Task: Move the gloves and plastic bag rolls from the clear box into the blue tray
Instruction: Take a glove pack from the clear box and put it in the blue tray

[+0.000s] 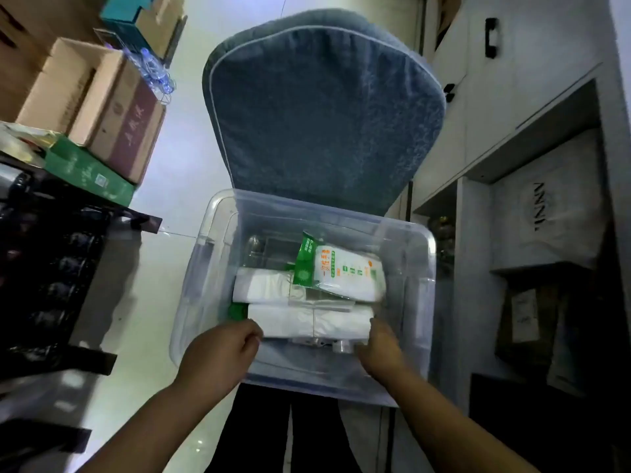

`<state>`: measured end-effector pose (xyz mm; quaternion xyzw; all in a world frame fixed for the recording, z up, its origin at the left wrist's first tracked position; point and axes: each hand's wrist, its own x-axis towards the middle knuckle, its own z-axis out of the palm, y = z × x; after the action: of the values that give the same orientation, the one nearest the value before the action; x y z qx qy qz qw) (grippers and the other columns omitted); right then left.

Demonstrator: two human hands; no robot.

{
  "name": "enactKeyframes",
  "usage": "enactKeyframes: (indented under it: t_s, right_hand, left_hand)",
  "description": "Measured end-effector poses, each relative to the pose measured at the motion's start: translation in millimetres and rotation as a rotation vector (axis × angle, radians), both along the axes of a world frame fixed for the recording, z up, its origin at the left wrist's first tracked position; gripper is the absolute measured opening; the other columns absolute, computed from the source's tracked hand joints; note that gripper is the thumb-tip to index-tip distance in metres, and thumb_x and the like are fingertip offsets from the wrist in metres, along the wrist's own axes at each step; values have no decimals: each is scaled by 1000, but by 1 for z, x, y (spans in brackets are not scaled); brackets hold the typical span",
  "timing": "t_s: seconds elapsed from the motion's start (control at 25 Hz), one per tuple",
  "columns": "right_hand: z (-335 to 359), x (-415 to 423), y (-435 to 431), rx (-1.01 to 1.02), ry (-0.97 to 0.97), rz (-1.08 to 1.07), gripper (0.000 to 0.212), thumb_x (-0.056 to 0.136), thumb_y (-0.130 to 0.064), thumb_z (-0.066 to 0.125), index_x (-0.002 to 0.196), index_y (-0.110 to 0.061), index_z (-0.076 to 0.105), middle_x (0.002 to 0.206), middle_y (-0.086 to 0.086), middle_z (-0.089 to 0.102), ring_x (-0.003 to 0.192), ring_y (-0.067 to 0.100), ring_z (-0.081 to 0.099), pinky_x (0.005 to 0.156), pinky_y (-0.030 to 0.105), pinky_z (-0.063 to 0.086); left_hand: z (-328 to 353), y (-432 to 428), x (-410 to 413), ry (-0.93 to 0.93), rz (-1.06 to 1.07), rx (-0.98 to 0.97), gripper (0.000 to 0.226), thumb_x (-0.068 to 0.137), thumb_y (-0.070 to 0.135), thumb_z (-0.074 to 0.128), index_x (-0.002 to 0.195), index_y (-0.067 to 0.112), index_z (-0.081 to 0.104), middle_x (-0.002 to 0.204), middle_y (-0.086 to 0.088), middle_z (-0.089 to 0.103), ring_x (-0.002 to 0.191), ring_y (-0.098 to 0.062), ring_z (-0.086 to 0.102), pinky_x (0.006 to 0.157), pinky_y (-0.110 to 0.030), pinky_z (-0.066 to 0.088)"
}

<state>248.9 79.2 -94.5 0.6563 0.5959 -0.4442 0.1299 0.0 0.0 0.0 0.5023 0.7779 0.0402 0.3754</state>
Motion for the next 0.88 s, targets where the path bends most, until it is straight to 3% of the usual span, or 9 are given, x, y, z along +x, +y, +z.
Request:
enactKeyframes:
  t_s: [0.12,0.24,0.4,0.48,0.6,0.64,0.76,0.84,0.88]
  right_hand:
    - [-38,-15,11,-22,72,-370,46,82,-4,62,124,5,46,125,23,55,115,37,54,97,41,46]
    - [-55,-23,21,-89,108,-782,48,86,-8,63,126,7,42,123,22,53,109,37,55,84,36,44]
    - [-57,-34,22,-179,234,-978,35,87,-4,61,119,5,54,100,15,58,65,18,53,53,24,41]
    - [-51,-43,16,-189,274,-1018,26,84,4,60,110,5,59,94,16,60,63,20,54,52,23,45]
    - [-25,-51,0,-167,410,-971,18,83,8,56,93,-5,62,92,15,64,79,26,61,74,39,52]
    - [-11,-54,-3,-144,482,-896,21,83,9,57,88,-11,63,90,11,68,80,22,64,76,39,54]
    - [36,-51,-3,-42,636,-552,22,83,7,59,85,-14,64,74,-9,70,69,1,62,66,15,51]
    - [63,-47,13,-12,659,-393,14,83,3,61,85,-10,63,74,-6,66,68,3,58,65,17,49]
    - [73,-44,24,-35,687,-358,9,84,1,61,88,-7,63,78,-1,66,73,7,60,69,24,51]
  left_hand:
    - [-33,12,0,-43,-12,36,17,88,24,53,97,28,67,92,8,71,83,-13,63,68,-27,48]
    - [-50,22,0,-76,-23,47,18,89,24,53,99,27,67,95,7,71,86,-14,63,67,-25,44]
    - [-60,27,-8,-89,-39,21,19,89,24,53,101,27,67,99,7,71,88,-16,64,70,-26,46]
    - [-59,31,-10,-90,-42,1,19,89,24,53,101,27,67,99,7,72,87,-15,64,71,-27,47]
    - [-59,38,-14,-69,-50,-30,20,88,24,54,104,29,65,101,8,71,88,-13,64,72,-26,47]
    - [-60,41,-16,-67,-57,-39,22,87,23,55,106,29,64,103,8,70,89,-14,63,73,-27,48]
    - [-63,50,-15,-91,-151,11,45,79,23,65,122,28,54,123,6,61,108,-16,56,86,-30,46]
    - [-63,58,-11,-155,-247,28,68,71,29,72,133,28,43,139,4,47,126,-16,42,102,-31,37]
    - [-60,65,-9,-239,-232,-12,76,67,32,75,135,28,41,142,4,44,129,-17,40,106,-32,35]
